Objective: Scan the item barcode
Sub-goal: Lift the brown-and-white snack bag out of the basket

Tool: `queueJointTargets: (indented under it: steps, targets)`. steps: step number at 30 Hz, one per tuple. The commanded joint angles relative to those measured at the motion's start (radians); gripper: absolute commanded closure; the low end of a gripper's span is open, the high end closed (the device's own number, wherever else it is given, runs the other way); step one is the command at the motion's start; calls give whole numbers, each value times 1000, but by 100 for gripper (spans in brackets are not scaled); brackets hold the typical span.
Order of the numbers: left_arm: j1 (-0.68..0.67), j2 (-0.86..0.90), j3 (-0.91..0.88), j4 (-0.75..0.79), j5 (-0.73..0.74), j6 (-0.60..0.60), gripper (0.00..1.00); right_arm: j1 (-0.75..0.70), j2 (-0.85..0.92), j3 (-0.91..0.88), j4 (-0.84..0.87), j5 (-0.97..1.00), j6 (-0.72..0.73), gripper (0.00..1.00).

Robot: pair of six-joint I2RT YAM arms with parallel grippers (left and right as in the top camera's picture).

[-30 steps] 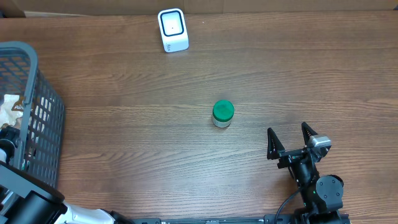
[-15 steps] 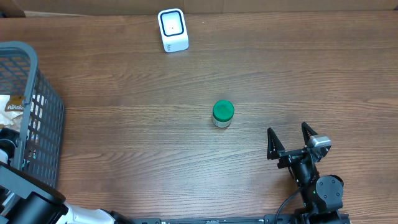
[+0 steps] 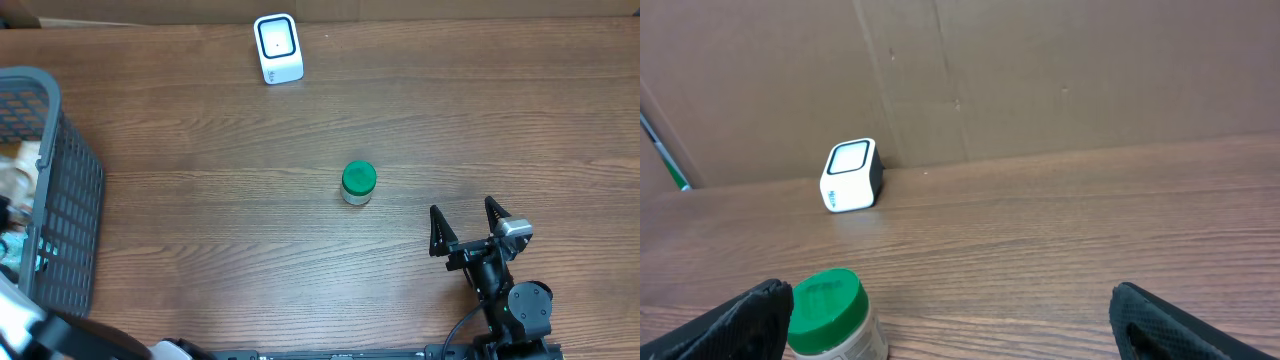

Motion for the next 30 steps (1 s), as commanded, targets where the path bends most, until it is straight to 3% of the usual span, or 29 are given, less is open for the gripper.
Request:
queueJointTargets:
  steps: [1,6,15,20,30]
  targets:
    - [-3,-129,28,-3,11,-79,96,-1,-11,-10,6,5,0,0]
    - [-13,-254,28,2,26,-137,96,-1,-11,-10,6,5,0,0]
    - [-140,-435,34,40,185,-136,96,-1,-11,-10,6,5,0,0]
    - [-314,-483,33,-39,240,-135,96,-1,-11,-10,6,5,0,0]
    - [-791,-423,-80,-221,168,-172,96,-1,-11,-10,6,5,0,0]
